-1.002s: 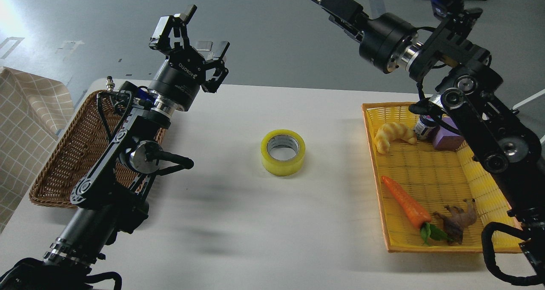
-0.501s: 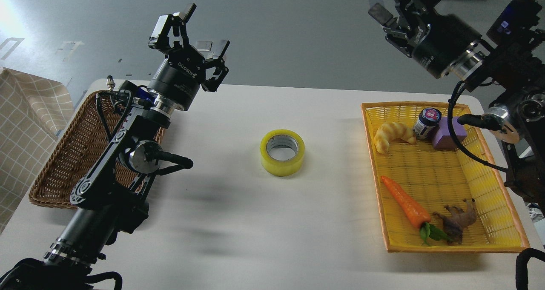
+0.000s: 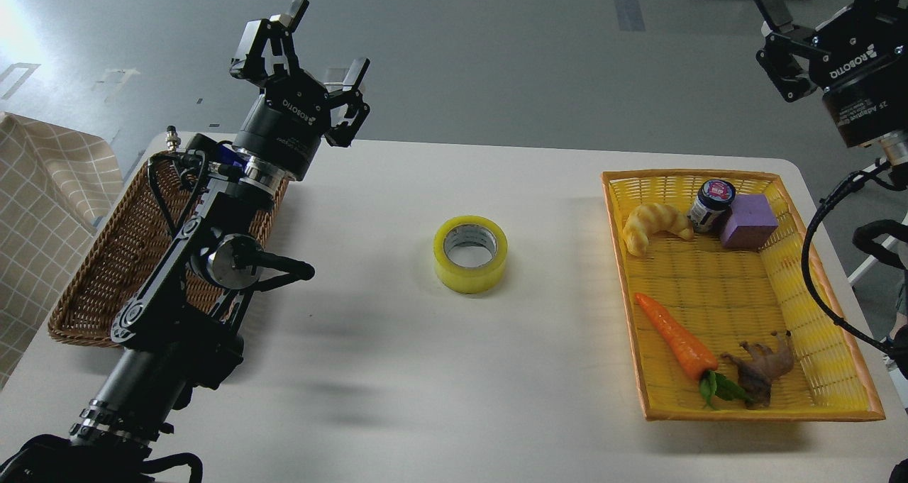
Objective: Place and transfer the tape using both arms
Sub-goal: 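Withdraw the right arm up and away from the tape roll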
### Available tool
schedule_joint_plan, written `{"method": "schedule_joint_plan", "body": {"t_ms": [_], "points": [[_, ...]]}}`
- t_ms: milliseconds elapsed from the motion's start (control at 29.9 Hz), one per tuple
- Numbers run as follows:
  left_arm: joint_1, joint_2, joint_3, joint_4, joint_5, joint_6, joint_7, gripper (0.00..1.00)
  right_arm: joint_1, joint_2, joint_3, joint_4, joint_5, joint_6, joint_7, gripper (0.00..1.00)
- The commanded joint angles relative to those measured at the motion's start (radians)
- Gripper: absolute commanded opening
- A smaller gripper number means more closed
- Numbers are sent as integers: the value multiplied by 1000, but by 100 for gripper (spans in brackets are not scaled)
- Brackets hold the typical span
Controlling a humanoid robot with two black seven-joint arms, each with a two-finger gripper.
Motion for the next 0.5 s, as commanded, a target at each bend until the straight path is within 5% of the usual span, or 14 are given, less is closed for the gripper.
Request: {"method": "schedule_joint_plan", "body": {"t_ms": [0, 468], "points": [[-13, 0, 5, 12, -3, -8, 1, 100, -52, -1, 2, 12, 114, 0, -19, 100], [-13, -6, 16, 32, 0, -8, 1, 100, -72, -25, 33, 21, 118, 0, -25, 100]]}}
